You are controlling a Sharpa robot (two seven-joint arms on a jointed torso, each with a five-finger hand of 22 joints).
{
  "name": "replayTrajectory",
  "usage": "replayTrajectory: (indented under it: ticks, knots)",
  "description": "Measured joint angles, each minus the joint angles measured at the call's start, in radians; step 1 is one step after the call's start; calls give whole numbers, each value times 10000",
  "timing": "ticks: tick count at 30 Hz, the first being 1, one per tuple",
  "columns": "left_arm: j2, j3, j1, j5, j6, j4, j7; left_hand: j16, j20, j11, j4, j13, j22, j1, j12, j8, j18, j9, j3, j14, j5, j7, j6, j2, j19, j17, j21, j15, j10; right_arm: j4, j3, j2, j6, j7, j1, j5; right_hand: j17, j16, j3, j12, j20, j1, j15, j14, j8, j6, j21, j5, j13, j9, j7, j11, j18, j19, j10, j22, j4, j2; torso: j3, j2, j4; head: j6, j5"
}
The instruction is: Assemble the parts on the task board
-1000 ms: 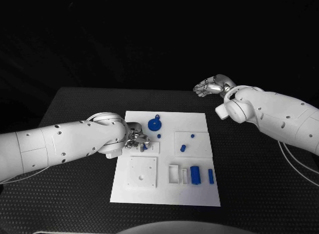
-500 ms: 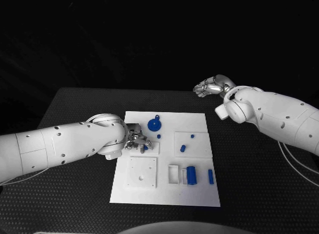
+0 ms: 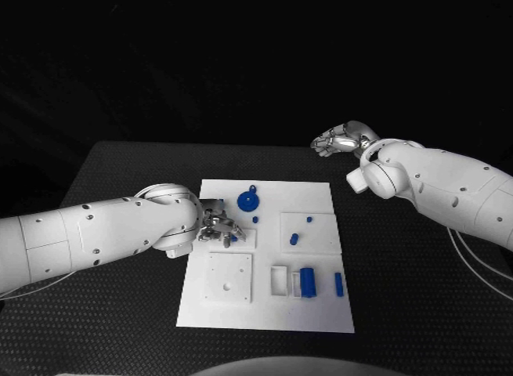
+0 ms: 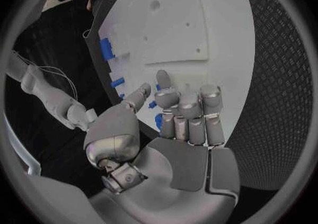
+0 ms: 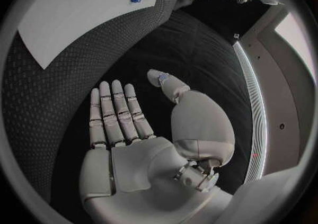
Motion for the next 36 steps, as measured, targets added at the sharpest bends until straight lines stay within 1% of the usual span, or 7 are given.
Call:
replayTrajectory:
  ticks: [3, 7, 14, 19, 25, 28, 36]
  knots:
    - [-51, 69, 25, 28, 34, 62, 0, 0, -13, 0, 519, 0, 0, -253, 19, 43, 1, 23, -43, 0, 0, -23, -23, -482, -65, 5, -39, 0, 0, -12, 0, 1, 0, 0, -5, 0, -3, 0, 0, 0, 0, 0, 0, -1, 0, 0, 0, 0, -9, 0, 0, 0, -1, 0, 0, 9, 0, 0, -3, -1, 0, 26, 0]
    - [-117, 126, 204, 93, 88, 178, 0, 0, 72, -52, 317, 24, -1, -393, 68, 84, 1, 88, -728, -52, 0, -56, -56, -342, -178, 24, -39, -52, -52, -55, 0, 22, -1, -1, -15, 0, -14, 0, -30, 0, 0, -3, 0, -1, 0, 0, 0, 41, -18, -10, -1, 0, 0, 0, 0, 31, 30, -3, -4, -5, 0, 76, -9]
    - [-340, 517, 488, 156, 188, 233, -5, 0, 101, -2, -111, -8, -2, -72, 10, 84, 1, 88, -996, -196, 1, 19, -215, -21, -291, 1, -39, -87, -111, -81, 0, 16, -1, -1, -27, 0, -24, 0, -57, 0, 23, -55, 0, -1, 0, 1, 0, 40, -18, -10, -1, 0, 0, -23, 0, 45, 57, -55, -3, -7, -6, 181, -18]
    - [-525, 697, 962, 311, 270, -24, 12, -289, 153, 98, -570, -231, -31, 454, -365, -134, -1, -56, -1179, -347, 14, 105, -395, 225, -402, -158, -263, -15, -238, -141, 0, 13, 0, -1, -30, 2, -24, 0, -57, 0, 36, -55, 0, 0, 0, 1, 0, 78, -17, -19, -2, 0, 0, -35, 0, 46, 57, -55, -9, -8, 9, 305, -34]
    - [-450, 731, 1349, 564, 207, -801, 130, -1053, 246, 502, -823, -699, -296, 1013, -1349, -888, -1, -307, -1075, -993, 457, 521, -1536, 141, -894, -549, -816, 172, -946, -156, -1, -5, -1, 2, -31, 4, -23, 0, -57, 0, 36, -54, 0, 0, 0, 2, 0, 78, -26, -19, -2, 0, -1, -35, 0, 54, 57, -54, -8, -6, 13, 420, -13]
    - [-229, 736, 1383, 669, 141, -1224, 191, -1888, 403, 859, -769, -1139, -619, 1108, -2267, -1345, -317, -507, -988, -1624, 457, 898, -2296, 63, -1443, -976, -1523, 586, -1606, -164, -1, -10, -1, 4, -32, 4, -25, 0, -57, 0, 36, -54, 0, 0, 0, 2, 0, 78, -26, -19, -2, 0, 0, -35, 0, 54, 57, -54, -9, 3, 7, 462, -6]
    - [482, 648, 1363, 228, -46, -2394, 416, -2245, 464, 917, -245, -1365, -799, 985, -2790, -1438, -317, -581, -1007, -1680, 456, 1016, -2451, 40, -1500, -1197, -1870, 756, -1664, -152, -1, -15, 0, 7, -48, 4, -32, 0, -57, 0, 36, -54, 0, 0, 0, 3, 0, 145, -25, -18, -3, 0, -1, -35, 0, 71, 57, -54, -10, 24, -17, 552, 57]
